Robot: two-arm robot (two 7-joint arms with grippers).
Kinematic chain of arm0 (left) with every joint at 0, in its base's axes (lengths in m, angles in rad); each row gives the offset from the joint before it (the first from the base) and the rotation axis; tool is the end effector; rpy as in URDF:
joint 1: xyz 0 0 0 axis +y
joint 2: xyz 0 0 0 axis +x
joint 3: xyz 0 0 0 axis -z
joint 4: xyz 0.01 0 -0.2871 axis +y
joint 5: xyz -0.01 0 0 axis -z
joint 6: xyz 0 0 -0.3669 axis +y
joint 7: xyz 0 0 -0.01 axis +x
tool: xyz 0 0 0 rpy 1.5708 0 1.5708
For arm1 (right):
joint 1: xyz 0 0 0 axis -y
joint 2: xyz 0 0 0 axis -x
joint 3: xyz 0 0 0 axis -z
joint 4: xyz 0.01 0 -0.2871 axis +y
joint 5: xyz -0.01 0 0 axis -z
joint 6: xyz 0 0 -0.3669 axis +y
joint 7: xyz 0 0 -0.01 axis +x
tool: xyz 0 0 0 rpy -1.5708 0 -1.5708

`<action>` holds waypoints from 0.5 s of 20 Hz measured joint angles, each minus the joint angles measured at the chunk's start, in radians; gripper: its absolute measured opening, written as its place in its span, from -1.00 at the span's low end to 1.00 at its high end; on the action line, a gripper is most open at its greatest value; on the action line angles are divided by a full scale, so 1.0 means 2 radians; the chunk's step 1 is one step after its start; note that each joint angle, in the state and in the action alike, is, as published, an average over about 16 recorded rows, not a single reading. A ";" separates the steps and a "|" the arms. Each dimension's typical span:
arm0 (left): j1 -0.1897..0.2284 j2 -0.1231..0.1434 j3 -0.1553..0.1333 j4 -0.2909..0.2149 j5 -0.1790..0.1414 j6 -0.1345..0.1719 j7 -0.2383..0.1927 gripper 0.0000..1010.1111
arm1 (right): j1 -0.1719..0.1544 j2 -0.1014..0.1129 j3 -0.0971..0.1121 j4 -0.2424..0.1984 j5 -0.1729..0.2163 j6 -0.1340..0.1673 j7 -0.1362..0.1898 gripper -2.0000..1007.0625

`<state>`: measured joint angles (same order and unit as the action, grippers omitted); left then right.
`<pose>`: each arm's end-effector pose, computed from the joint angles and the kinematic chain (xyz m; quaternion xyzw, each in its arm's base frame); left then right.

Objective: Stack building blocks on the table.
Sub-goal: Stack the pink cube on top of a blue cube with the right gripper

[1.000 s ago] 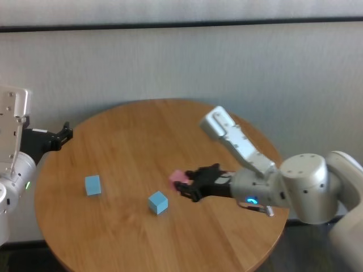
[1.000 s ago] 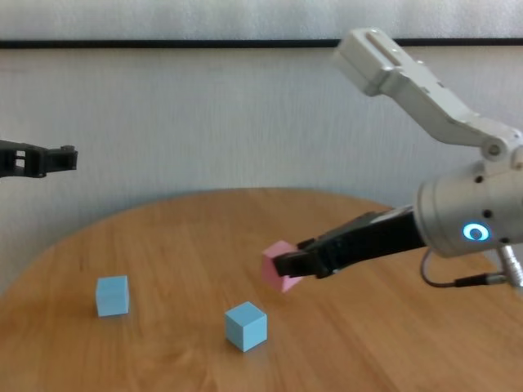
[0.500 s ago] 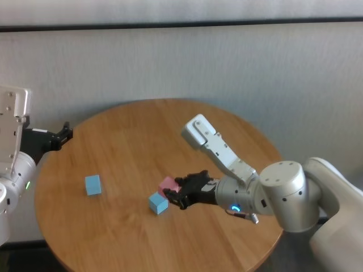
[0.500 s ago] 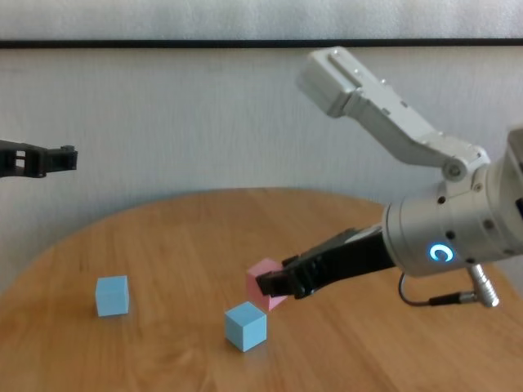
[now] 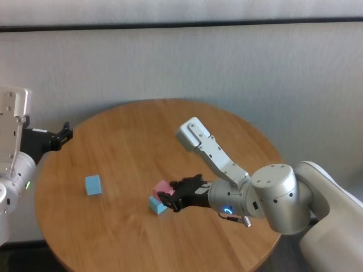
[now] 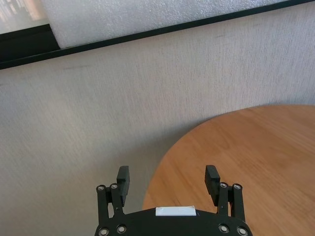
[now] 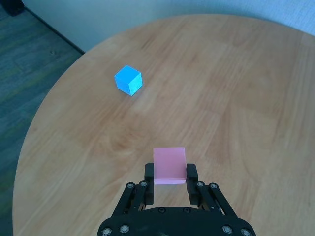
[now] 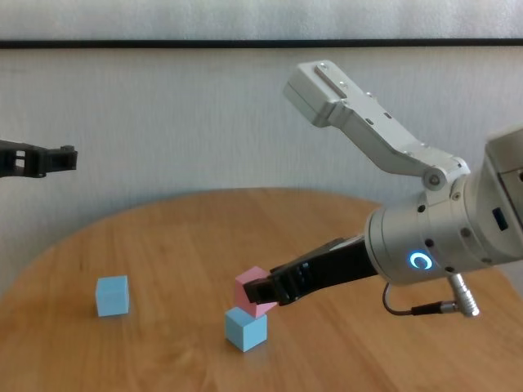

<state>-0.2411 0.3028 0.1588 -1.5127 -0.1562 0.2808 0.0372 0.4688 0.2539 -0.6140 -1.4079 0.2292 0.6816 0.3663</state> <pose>0.4469 0.0374 -0.2251 0.1106 -0.0197 0.6809 0.7238 0.4581 0.1200 -0.2242 -0.2880 0.1022 -0.3530 0.8843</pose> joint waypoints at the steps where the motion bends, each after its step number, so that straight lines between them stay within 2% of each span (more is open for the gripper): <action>1: 0.000 0.000 0.000 0.000 0.000 0.000 0.000 0.98 | 0.000 -0.002 0.001 0.002 -0.001 0.001 0.000 -0.27; 10: 0.000 0.000 0.000 0.000 0.000 0.000 0.000 0.98 | 0.006 -0.015 0.004 0.017 -0.009 0.005 0.004 -0.27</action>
<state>-0.2411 0.3028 0.1587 -1.5127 -0.1562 0.2808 0.0372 0.4814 0.2230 -0.6061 -1.3736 0.2115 0.6923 0.3751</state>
